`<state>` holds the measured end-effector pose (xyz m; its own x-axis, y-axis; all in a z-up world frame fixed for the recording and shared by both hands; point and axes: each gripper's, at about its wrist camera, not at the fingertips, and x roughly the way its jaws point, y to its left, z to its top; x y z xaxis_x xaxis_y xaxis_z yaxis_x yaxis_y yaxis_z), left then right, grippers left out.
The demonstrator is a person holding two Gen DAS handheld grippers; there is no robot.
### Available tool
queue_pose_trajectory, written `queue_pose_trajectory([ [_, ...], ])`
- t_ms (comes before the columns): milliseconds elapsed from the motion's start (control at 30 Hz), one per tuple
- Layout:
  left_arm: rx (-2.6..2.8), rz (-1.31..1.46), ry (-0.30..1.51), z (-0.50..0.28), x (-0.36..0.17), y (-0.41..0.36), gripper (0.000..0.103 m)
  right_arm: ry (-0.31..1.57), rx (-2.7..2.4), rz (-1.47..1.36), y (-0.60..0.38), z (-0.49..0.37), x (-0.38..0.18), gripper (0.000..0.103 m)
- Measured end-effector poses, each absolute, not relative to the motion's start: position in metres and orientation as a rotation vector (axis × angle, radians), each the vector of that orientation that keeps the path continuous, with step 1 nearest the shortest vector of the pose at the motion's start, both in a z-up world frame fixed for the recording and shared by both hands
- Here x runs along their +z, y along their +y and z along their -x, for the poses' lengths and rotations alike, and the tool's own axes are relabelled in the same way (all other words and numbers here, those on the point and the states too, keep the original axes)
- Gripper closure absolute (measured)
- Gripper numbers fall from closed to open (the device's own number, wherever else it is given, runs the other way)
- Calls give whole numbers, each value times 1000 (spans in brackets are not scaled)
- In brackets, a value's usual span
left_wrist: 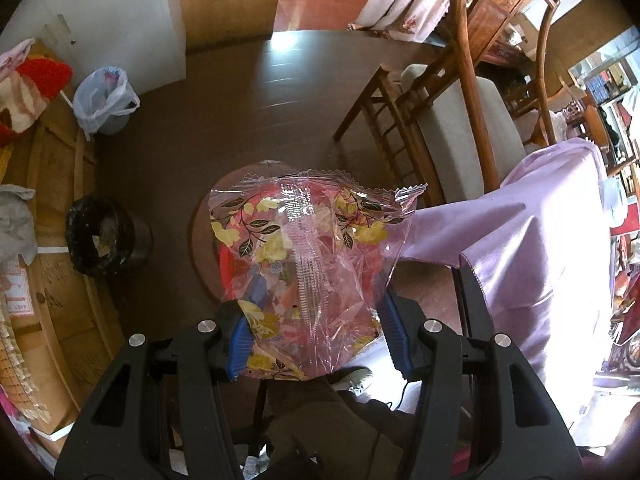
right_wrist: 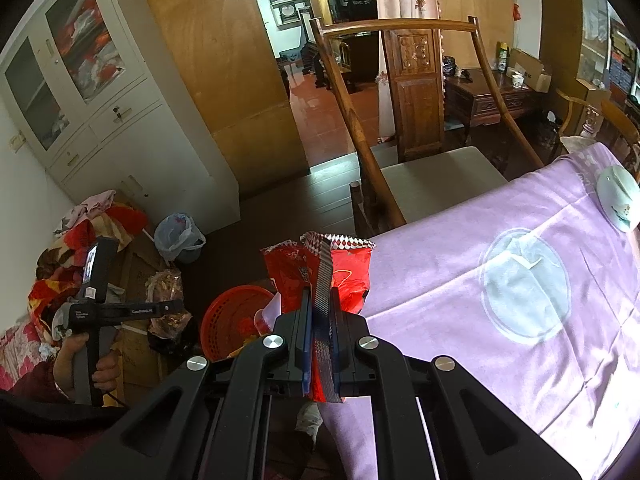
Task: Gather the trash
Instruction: 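Open the left tool to drop the floral bag into the basket, then open the right tool to drop the red chip packet into the basket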
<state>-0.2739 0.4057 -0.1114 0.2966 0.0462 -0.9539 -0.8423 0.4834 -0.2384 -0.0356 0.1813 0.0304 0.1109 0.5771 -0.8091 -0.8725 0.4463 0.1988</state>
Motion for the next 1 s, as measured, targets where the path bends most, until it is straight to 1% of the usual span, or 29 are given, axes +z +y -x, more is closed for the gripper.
queue_pose_trajectory([
  [233, 703, 883, 1119, 271, -112, 407, 46, 975, 1086, 362, 179, 36, 30, 95],
  [400, 706, 872, 1123, 268, -112, 407, 37, 973, 1086, 362, 180, 36, 30, 95],
  [533, 721, 873, 1129, 267, -113, 408, 25, 971, 1090, 365, 180, 37, 30, 95],
  [600, 719, 882, 1132, 267, -113, 409, 22, 971, 1093, 366, 181, 36, 30, 95],
  [767, 742, 882, 1134, 271, -111, 410, 21, 972, 1107, 370, 183, 35, 29, 95],
  [1000, 804, 824, 1110, 277, -93, 407, 21, 980, 1148, 381, 192, 39, 26, 95],
])
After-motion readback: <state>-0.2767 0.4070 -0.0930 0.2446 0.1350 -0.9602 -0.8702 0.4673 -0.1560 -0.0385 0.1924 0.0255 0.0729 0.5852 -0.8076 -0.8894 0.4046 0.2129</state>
